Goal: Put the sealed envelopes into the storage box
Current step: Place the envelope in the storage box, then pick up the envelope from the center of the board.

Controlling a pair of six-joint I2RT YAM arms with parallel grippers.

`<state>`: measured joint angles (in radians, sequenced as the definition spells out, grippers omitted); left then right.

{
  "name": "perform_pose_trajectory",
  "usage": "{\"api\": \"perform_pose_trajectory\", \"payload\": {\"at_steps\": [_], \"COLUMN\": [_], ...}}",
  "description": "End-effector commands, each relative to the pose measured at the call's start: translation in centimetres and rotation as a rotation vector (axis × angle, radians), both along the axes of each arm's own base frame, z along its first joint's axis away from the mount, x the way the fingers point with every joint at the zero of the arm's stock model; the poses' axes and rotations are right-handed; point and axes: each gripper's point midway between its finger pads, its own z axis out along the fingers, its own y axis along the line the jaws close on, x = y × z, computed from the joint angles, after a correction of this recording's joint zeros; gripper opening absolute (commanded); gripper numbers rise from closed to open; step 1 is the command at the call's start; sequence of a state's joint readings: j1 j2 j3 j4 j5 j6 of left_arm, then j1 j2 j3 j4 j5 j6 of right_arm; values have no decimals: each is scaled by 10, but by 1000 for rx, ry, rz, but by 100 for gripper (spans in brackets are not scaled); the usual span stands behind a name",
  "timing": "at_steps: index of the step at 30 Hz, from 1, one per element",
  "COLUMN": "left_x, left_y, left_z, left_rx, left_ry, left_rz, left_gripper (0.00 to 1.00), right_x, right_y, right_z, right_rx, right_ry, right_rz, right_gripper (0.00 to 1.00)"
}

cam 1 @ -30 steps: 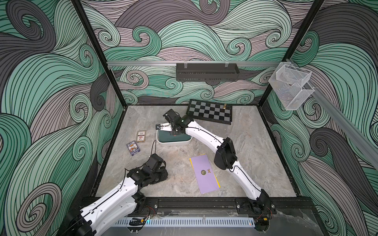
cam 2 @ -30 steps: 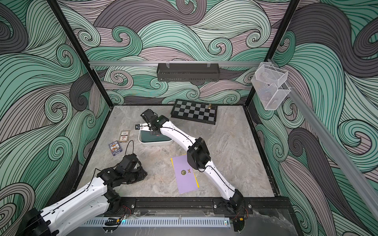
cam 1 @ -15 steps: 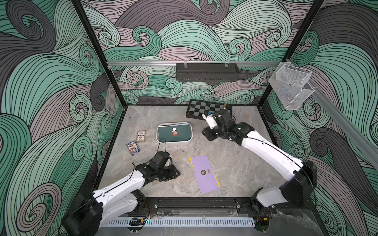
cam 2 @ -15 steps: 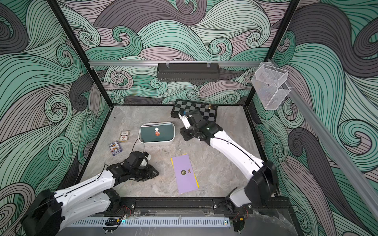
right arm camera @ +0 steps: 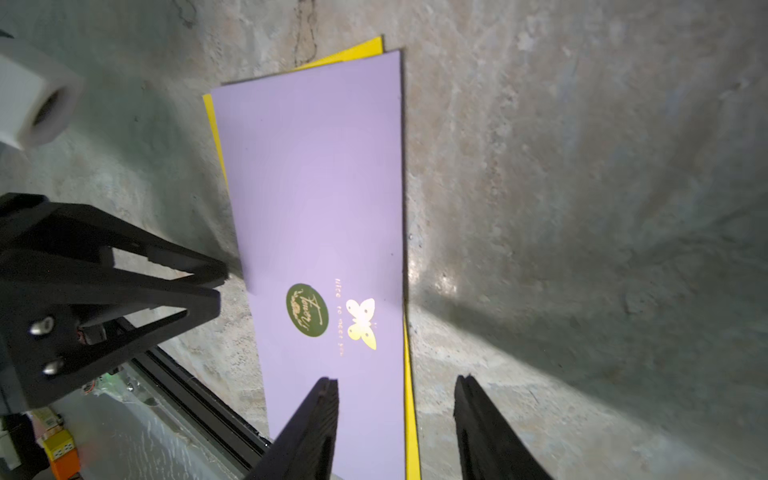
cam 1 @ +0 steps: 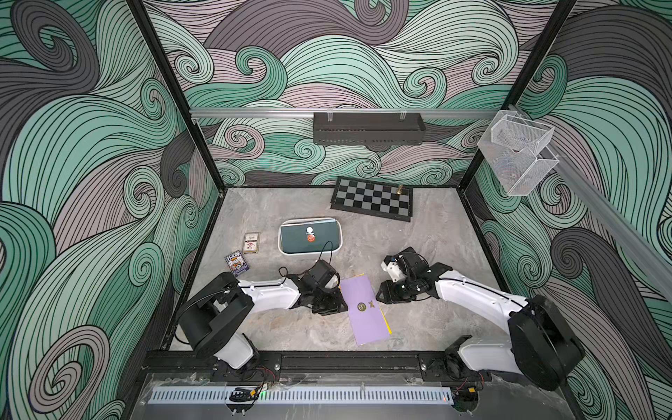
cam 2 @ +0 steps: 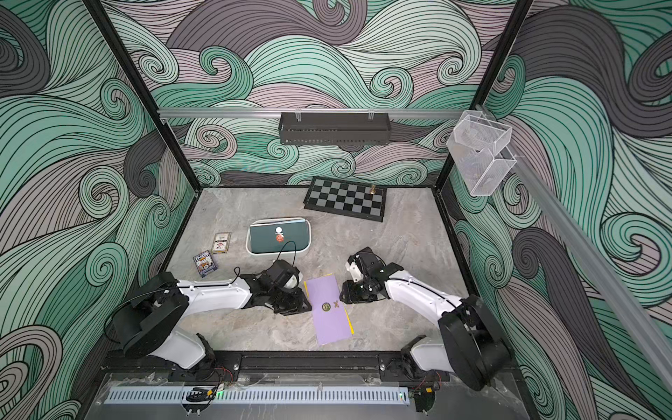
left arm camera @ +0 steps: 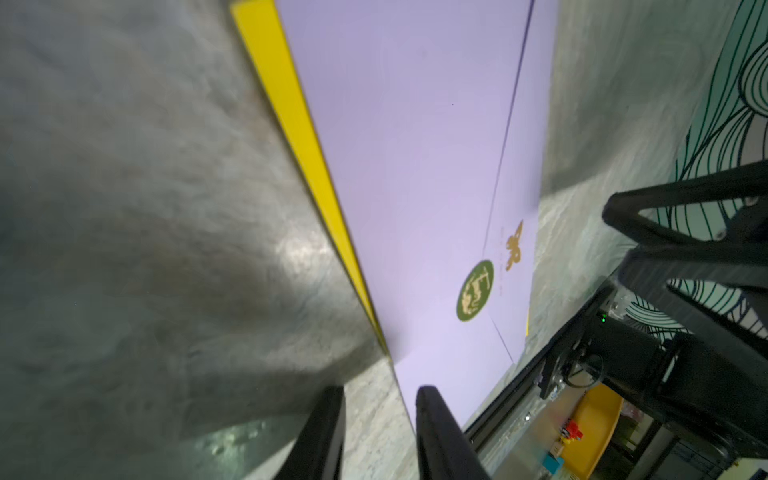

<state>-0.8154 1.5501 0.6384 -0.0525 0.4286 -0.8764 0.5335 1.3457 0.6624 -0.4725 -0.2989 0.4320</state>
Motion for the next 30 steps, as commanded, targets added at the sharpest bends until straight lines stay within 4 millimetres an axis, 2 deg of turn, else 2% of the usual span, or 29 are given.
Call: {"api": "perform_pose_trajectory", "payload": {"at_steps": [1,7,15,21,30], "left_x": [2,1,1,1,1], "left_y": [-8,-6,-5,-4,-1], "left_z": [-2,-13,-18,-21,-23], "left_rx": [-10,12,33,40,51], "left_ry": [-1,19,23,28,26], "left_rz": [-7,-10,-11,-10,-5], "left_gripper": [33,32,30,30,29], "right_x": [5,17,14,13,11], "right_y": [17,20,30,38,48], "right_z": [-1,-13,-24,-16,19], "right_rx": [97,110,163,216,323], "right_ry": [30,44,117,128,102], "right_rz": [-8,-28,-21,-15,-9], "right_gripper": [50,50,50,50,49]}}
